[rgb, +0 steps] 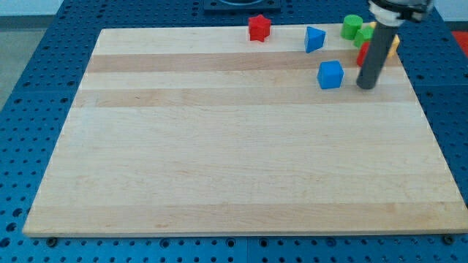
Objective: Push the yellow blocks to the top right corner
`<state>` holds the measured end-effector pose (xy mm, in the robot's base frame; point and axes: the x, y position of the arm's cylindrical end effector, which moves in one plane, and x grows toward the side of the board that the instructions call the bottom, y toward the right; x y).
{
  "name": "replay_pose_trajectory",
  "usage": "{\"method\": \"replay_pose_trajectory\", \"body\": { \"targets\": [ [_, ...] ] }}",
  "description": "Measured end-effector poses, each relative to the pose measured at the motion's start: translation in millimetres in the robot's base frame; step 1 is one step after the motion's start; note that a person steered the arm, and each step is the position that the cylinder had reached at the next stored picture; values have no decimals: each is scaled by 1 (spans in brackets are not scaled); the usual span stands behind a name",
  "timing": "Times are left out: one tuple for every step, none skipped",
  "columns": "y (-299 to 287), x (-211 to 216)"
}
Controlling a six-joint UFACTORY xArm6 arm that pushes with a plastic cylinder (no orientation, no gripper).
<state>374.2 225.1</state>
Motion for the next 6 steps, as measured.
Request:
{"method": "replay_pose_trajectory", "body": {
  "targets": [
    [30, 14],
    [63, 4],
    [69, -42],
    [54, -103],
    [41, -152],
    [41, -164]
  ]
}}
